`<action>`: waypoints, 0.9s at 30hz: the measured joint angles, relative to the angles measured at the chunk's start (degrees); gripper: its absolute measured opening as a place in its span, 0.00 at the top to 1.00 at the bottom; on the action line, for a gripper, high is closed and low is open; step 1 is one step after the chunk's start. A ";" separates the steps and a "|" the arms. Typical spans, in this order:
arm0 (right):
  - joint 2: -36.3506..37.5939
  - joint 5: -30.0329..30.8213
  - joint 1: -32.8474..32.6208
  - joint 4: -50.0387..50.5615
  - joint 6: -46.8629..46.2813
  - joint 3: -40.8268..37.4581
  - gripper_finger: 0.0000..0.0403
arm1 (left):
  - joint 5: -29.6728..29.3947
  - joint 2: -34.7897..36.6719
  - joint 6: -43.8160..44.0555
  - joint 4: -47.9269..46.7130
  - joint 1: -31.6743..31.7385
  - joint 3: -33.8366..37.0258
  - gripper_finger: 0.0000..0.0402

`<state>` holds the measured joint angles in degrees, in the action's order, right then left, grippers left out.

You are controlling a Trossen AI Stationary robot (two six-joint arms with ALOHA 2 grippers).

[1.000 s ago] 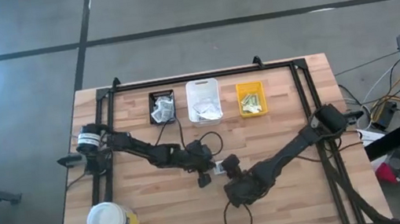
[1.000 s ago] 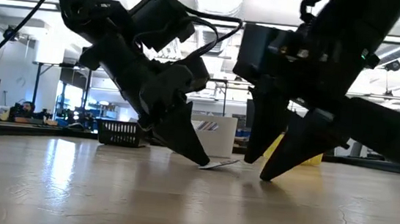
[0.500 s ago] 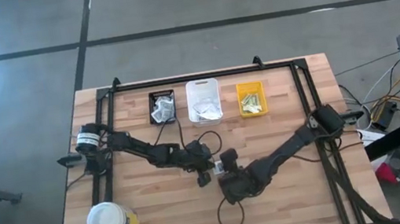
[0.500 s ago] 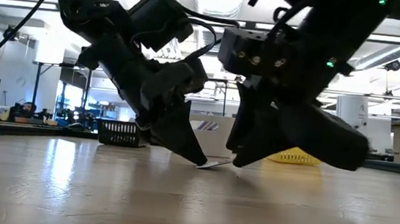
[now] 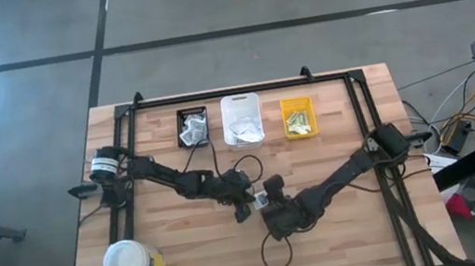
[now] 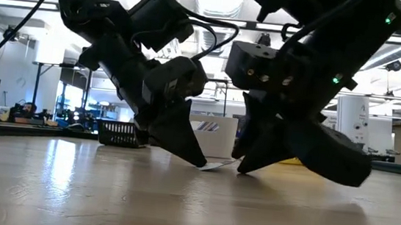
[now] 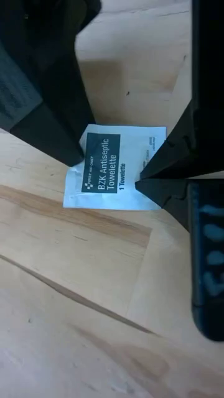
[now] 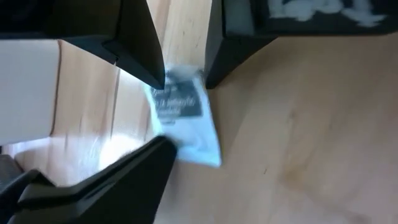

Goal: Pick & Place First Aid Supplies
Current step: Put the towelette pack into the black basket

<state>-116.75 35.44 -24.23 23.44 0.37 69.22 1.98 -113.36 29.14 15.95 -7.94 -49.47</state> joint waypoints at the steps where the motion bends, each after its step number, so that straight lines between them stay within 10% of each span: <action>1: -0.02 0.35 0.00 -1.01 0.12 -0.10 0.72 | 0.04 0.00 0.10 0.03 0.00 0.00 1.00; 27: -0.11 1.82 -0.04 -2.68 0.26 -0.82 0.98 | 4.95 3.11 -4.73 3.99 0.09 0.09 1.00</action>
<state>-116.86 37.26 -24.27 20.75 0.64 68.40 6.93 -110.25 24.41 19.94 -7.86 -49.38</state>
